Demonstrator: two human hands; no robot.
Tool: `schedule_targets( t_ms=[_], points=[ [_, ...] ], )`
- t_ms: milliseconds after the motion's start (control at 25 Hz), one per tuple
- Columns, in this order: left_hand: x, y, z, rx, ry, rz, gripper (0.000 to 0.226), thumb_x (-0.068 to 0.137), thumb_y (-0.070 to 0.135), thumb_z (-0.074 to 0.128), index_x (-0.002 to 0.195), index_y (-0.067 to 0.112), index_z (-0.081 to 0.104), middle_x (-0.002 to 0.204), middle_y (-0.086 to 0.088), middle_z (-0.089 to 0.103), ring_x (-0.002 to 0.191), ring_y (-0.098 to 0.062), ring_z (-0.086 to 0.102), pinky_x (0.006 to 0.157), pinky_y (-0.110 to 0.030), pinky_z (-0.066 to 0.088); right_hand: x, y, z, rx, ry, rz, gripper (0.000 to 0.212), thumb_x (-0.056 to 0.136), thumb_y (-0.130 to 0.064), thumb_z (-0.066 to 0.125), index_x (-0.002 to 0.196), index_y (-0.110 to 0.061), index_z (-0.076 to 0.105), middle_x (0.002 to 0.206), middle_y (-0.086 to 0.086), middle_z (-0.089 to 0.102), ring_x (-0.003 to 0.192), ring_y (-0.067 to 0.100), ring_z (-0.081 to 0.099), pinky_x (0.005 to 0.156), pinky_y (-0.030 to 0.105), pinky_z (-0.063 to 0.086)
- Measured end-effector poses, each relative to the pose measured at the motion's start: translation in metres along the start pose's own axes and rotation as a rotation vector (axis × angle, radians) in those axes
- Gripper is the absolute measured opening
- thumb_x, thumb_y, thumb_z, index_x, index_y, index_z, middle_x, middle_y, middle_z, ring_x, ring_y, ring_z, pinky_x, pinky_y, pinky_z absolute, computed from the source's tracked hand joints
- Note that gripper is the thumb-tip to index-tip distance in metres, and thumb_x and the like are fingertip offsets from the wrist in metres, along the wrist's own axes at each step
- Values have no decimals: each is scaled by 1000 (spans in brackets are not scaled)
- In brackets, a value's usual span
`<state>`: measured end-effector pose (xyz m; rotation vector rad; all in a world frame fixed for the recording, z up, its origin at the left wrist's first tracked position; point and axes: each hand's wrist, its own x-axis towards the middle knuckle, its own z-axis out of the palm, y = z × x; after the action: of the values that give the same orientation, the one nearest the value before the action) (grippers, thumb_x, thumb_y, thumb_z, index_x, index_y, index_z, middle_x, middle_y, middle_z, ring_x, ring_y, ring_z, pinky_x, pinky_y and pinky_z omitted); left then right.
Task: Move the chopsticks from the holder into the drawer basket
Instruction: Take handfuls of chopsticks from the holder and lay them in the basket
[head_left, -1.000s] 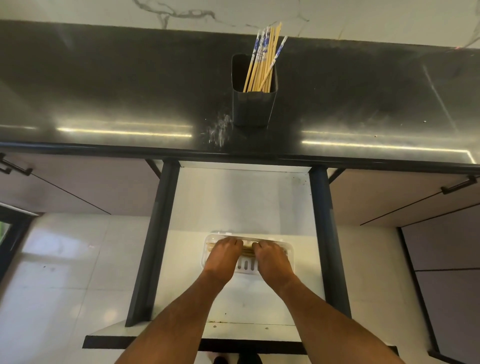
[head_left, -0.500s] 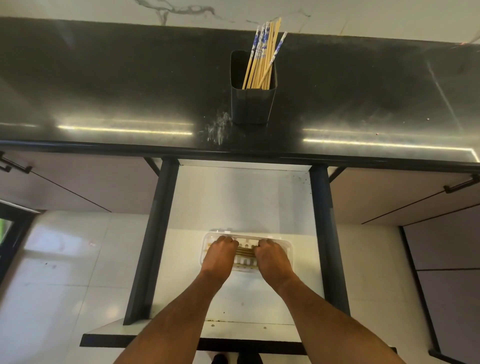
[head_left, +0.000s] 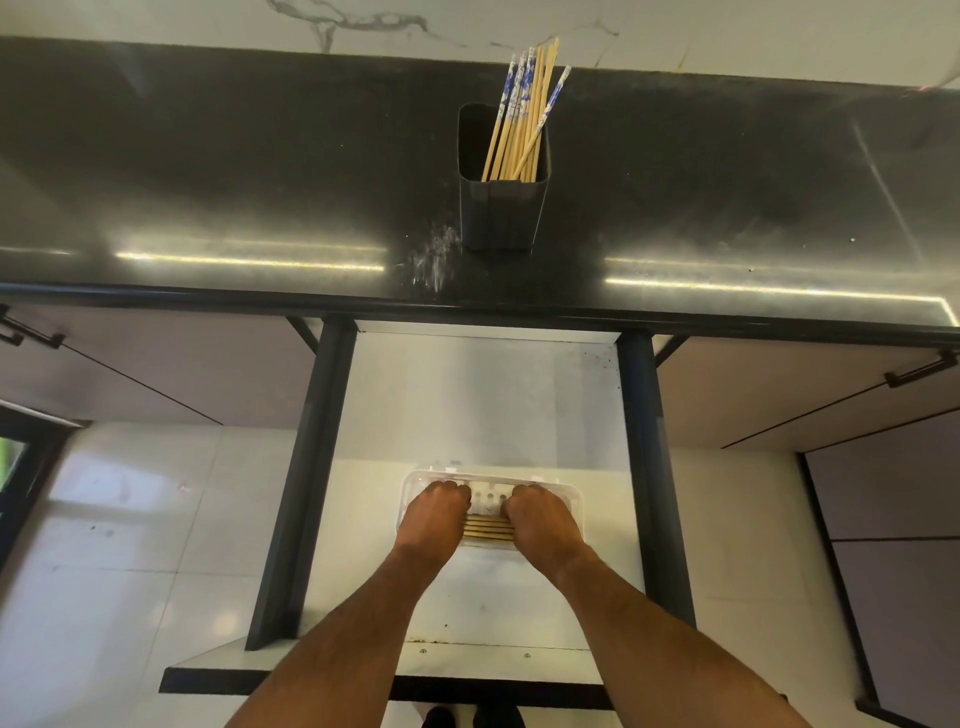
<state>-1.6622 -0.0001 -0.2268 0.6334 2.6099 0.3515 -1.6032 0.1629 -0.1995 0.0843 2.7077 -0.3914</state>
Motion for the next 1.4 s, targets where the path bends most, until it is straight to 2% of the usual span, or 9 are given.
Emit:
schedule_targets(
  t_ms=[280,560,760,880,1080,1240,1400],
  points=[
    [-2,-2,5,-13,1,-12,21,97,15,58,113,18,72,111,-1,74,95,-16,70,86,-30,59,0,0,7,13,-8,7,29,102,-23,55,126,-13,67,126,8,67,114,23,63,100,31,50],
    [-5,-2,8,-10,136,54,31,99,21,57,129,14,62,131,-4,67,117,-19,63,104,-27,47,-2,0,14,0,35,-10,33,99,-25,59,130,-15,63,131,6,64,120,21,58,105,32,48],
    [-19,4,-1,-30,168,94,34,96,17,63,128,8,60,127,-10,65,117,-26,62,104,-35,47,-11,-6,13,2,85,9,41,97,-34,64,133,-17,58,135,4,62,122,19,58,108,32,47],
    [-29,8,-11,-33,185,110,35,95,19,65,129,11,59,128,-6,65,116,-22,61,104,-33,46,-20,-9,5,2,125,11,39,98,-34,61,132,-15,58,133,5,63,120,20,58,105,31,47],
    [-36,15,-47,70,308,192,31,90,21,73,118,9,68,112,-8,72,101,-26,70,92,-35,55,-29,-21,-28,-19,245,18,39,103,-39,53,134,-16,57,132,4,64,117,20,61,101,28,47],
    [-25,24,-94,100,386,249,40,103,32,53,137,10,56,135,-9,63,123,-28,61,110,-37,42,-26,-30,-77,-58,370,-5,43,104,-42,49,137,-16,56,135,4,64,119,21,62,105,28,45],
    [-6,37,-163,86,495,278,46,103,38,48,141,12,53,141,-9,59,128,-28,57,113,-37,39,-18,-38,-144,-79,497,2,49,105,-44,45,143,-14,52,143,7,58,127,24,57,111,31,40]
  ],
)
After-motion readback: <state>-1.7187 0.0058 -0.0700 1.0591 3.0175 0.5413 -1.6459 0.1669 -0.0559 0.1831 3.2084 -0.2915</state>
